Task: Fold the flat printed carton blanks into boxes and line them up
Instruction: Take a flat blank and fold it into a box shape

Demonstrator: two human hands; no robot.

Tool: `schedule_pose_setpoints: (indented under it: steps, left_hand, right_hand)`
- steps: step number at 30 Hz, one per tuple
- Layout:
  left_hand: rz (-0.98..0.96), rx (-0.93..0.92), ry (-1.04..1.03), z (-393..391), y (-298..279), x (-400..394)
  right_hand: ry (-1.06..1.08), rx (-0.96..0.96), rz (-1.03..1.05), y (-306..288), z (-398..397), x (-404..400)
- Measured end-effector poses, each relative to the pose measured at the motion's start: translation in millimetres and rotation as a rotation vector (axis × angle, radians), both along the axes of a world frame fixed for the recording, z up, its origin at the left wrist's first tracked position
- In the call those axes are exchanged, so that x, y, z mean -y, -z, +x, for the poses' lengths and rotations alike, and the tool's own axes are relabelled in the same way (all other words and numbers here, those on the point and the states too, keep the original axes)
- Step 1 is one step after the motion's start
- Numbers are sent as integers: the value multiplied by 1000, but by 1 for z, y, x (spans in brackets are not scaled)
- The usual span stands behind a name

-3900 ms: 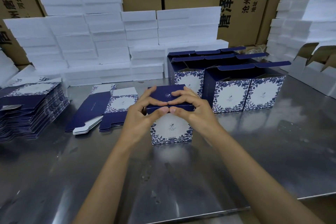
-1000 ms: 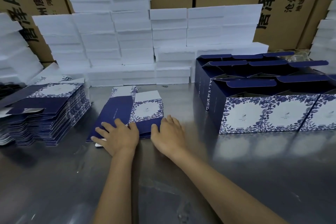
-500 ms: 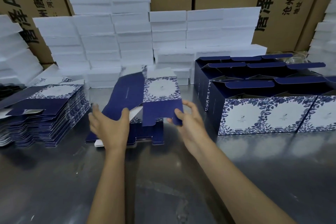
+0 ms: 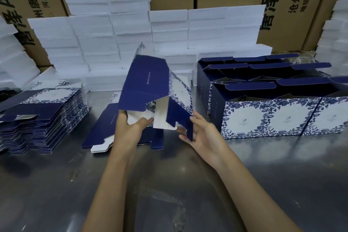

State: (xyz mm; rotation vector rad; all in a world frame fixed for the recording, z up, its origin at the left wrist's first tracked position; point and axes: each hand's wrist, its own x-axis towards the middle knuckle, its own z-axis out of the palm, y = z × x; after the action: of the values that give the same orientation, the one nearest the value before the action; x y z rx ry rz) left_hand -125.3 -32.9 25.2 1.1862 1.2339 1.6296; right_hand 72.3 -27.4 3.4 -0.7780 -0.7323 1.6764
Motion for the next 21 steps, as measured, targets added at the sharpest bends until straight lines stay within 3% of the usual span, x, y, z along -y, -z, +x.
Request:
schedule_pose_setpoints:
  steps: [2,5,11,16,18,21]
  left_hand:
    - [90,-260,-15,6,-2,2]
    - [177,-467,21,13,-2,4]
    - [259,-662,19,1,3,3]
    - [66,-929,79,-9,-1,3]
    - [-118,-905,257,-15,-2,5]
    - [-351,-703,447,-28,-5,6]
  right_hand:
    - [0,31,-27,-2,2,-1]
    - [18,-53,-37,-4,3,-4]
    - [-65,-133,32,-5,9,-5]
    - [-30,78,-80,3,10,-7]
    - [14,133,-89,4,14,-9]
    - [37,204,-71,4,20,-11]
